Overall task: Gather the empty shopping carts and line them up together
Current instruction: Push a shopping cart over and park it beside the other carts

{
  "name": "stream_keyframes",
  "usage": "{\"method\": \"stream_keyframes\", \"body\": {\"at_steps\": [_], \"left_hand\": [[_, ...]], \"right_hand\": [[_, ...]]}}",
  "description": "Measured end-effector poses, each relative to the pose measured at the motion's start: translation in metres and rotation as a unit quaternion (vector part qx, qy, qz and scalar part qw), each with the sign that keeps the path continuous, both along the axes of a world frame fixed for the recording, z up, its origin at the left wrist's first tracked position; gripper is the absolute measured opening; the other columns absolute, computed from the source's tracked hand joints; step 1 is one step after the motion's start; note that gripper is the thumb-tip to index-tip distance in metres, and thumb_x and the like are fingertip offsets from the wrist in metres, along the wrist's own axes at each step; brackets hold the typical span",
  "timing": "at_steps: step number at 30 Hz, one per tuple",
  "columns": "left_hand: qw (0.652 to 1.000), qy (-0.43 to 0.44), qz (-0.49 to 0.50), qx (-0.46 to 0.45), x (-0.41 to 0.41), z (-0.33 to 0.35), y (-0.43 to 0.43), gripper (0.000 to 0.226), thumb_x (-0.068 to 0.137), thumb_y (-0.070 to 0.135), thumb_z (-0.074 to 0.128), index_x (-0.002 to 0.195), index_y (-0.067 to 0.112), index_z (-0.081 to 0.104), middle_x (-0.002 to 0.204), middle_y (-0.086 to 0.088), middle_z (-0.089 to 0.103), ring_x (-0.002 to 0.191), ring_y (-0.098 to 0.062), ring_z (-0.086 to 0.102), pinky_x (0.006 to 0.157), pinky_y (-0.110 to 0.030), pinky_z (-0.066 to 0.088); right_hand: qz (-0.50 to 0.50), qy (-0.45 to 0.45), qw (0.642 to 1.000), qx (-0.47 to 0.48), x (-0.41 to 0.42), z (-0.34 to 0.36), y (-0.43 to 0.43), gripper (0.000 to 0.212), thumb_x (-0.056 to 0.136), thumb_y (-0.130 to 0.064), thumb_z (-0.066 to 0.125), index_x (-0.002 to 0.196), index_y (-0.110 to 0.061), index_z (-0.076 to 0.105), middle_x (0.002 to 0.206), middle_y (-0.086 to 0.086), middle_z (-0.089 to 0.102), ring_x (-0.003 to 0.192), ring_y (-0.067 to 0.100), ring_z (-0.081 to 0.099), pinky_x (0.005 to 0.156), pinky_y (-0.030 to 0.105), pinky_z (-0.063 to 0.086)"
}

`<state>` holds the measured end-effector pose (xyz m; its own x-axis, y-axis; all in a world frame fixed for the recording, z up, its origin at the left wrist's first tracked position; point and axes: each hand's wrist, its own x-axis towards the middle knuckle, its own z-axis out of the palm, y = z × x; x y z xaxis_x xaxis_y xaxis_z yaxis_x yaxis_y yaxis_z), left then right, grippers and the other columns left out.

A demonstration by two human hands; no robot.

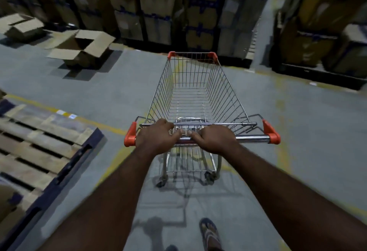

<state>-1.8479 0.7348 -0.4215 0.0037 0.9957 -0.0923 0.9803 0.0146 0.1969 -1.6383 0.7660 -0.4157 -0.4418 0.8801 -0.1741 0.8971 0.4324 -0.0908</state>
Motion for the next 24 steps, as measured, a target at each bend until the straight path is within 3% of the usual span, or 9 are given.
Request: {"method": "stream_keyframes", "body": {"at_steps": [5,9,13,16,19,24], "left_hand": [[0.997,-0.002,-0.073,-0.006,0.013,0.002,-0.002,0.08,0.085,0.081,0.018,0.132,0.034,0.062,0.134,0.006,0.055,0.117,-0.021,0.06,0.091,-0.042,0.049],[0.991,0.018,-0.13,-0.002,0.03,0.002,-0.005,0.068,0.09,0.076,0.024,0.128,0.036,0.064,0.13,0.006,0.057,0.116,-0.021,0.061,0.088,-0.039,0.048],[0.982,0.053,-0.181,0.004,0.053,0.007,-0.012,0.069,0.09,0.077,0.019,0.093,0.03,0.069,0.087,0.004,0.065,0.088,-0.02,0.065,0.07,-0.033,0.044],[0.97,0.085,-0.227,0.013,0.073,0.009,-0.019,0.075,0.095,0.075,0.014,0.078,0.023,0.066,0.071,0.004,0.06,0.076,-0.018,0.061,0.073,-0.032,0.048],[0.962,0.079,-0.26,0.02,0.095,0.01,-0.023,0.076,0.094,0.076,0.013,0.079,0.026,0.069,0.071,0.004,0.061,0.073,-0.017,0.06,0.072,-0.032,0.047],[0.941,0.038,-0.336,0.035,0.131,0.008,-0.034,0.063,0.095,0.073,0.014,0.072,0.034,0.057,0.075,0.009,0.062,0.077,-0.015,0.063,0.071,-0.031,0.046]], "right_hand": [[-0.073,0.003,0.997,0.009,0.015,0.001,-0.033,0.077,0.094,-0.075,0.012,0.079,-0.024,0.068,0.065,-0.004,0.054,0.073,0.022,0.059,0.078,0.037,0.053],[-0.121,0.004,0.992,0.021,0.03,0.002,-0.06,0.079,0.095,-0.073,0.013,0.083,-0.02,0.071,0.07,-0.001,0.056,0.08,0.025,0.064,0.081,0.038,0.053],[-0.17,0.003,0.985,0.026,0.049,-0.002,-0.084,0.078,0.093,-0.076,0.011,0.078,-0.023,0.067,0.07,-0.002,0.059,0.079,0.025,0.064,0.081,0.039,0.053],[-0.204,-0.002,0.979,0.031,0.065,-0.006,-0.101,0.082,0.091,-0.077,0.009,0.093,-0.025,0.072,0.074,-0.001,0.063,0.078,0.024,0.063,0.08,0.038,0.053],[-0.225,-0.009,0.973,0.048,0.084,-0.008,-0.117,0.083,0.091,-0.076,0.007,0.1,-0.028,0.074,0.081,0.001,0.068,0.083,0.025,0.065,0.078,0.037,0.051],[-0.271,-0.01,0.96,0.062,0.121,-0.007,-0.147,0.077,0.095,-0.072,0.014,0.089,-0.021,0.071,0.074,0.001,0.061,0.081,0.027,0.065,0.075,0.036,0.051]]}}
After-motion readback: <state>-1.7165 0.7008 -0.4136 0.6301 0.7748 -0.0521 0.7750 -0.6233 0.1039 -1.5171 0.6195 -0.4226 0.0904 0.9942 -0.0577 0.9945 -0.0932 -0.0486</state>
